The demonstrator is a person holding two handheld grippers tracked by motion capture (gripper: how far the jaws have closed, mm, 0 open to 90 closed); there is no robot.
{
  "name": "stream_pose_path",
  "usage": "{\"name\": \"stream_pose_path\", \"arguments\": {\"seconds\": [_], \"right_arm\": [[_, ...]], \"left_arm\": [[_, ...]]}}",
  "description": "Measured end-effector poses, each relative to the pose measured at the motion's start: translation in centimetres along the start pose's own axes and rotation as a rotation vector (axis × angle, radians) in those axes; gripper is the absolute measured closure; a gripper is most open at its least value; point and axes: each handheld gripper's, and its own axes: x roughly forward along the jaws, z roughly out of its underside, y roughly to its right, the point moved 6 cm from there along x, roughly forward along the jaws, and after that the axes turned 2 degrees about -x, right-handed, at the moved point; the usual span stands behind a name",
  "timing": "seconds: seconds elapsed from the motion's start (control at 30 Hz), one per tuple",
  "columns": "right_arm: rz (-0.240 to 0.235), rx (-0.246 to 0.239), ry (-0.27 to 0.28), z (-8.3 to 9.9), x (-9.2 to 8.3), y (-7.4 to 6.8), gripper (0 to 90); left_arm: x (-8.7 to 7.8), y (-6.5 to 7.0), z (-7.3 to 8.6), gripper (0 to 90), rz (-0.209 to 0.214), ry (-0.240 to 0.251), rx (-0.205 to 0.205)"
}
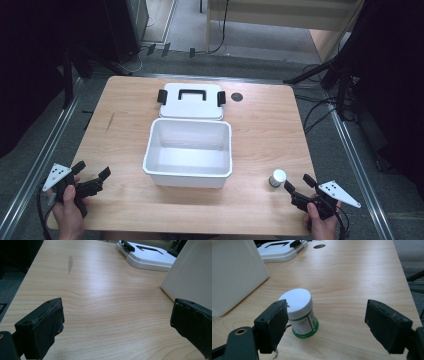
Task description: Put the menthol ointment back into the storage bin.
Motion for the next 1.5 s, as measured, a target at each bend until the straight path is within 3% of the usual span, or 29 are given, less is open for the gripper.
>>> {"name": "stream_pose_path", "arguments": {"seconds": [0.23, 0.37, 0.73, 0.83, 0.87, 0.93, 0.97, 1.0, 1.07, 1.1, 1.13, 1.37, 1.5], "right_arm": [[0.014, -0.026, -0.054, -0.4, 0.0, -0.5, 19.7], [-0.028, -0.027, -0.137, -1.4, 0.1, -0.9, 19.9], [-0.053, -0.141, -0.469, -1.8, 1.3, -2.5, 22.0], [-0.053, -0.135, -0.545, -2.2, 1.7, -2.7, 23.3], [-0.053, -0.135, -0.545, -2.2, 1.7, -2.7, 23.3], [-0.041, -0.130, -0.643, -2.6, 2.3, -2.8, 23.4], [-0.041, -0.130, -0.643, -2.6, 2.3, -2.8, 23.4], [-0.024, -0.144, -0.721, -2.7, 2.8, -2.8, 24.2], [-0.014, -0.171, -0.776, -2.8, 3.2, -2.9, 26.0], [-0.014, -0.171, -0.776, -2.8, 3.2, -2.9, 26.0], [-0.014, -0.161, -0.842, -2.9, 3.6, -3.0, 25.9], [0.004, -0.170, -0.930, -3.8, 5.4, -3.6, 29.7], [0.043, -0.199, -0.997, -3.9, 6.2, -3.5, 33.1]], "left_arm": [[0.0, 0.1, 0.1, 0.0, 0.000, -0.006, 0.004], [0.0, 0.1, 0.0, 0.0, -0.001, -0.006, 0.002], [0.1, 0.0, 0.1, 0.0, 0.000, -0.013, -0.002], [0.1, 0.0, 0.1, 0.0, 0.001, -0.013, -0.005], [0.1, 0.0, 0.1, 0.0, 0.001, -0.013, -0.005], [0.1, 0.0, 0.1, 0.0, 0.002, -0.014, -0.007], [0.1, 0.0, 0.1, 0.0, 0.001, -0.013, -0.008], [0.1, 0.0, 0.1, 0.0, 0.002, -0.010, -0.012], [0.1, 0.0, 0.1, 0.0, 0.002, -0.012, -0.012], [0.1, 0.0, 0.1, 0.0, 0.002, -0.012, -0.012], [0.0, 0.0, 0.1, 0.0, 0.001, -0.016, -0.008], [0.1, 0.0, 0.1, 0.0, 0.002, -0.021, -0.004], [0.1, 0.0, 0.1, 0.0, 0.004, -0.024, -0.004]]}}
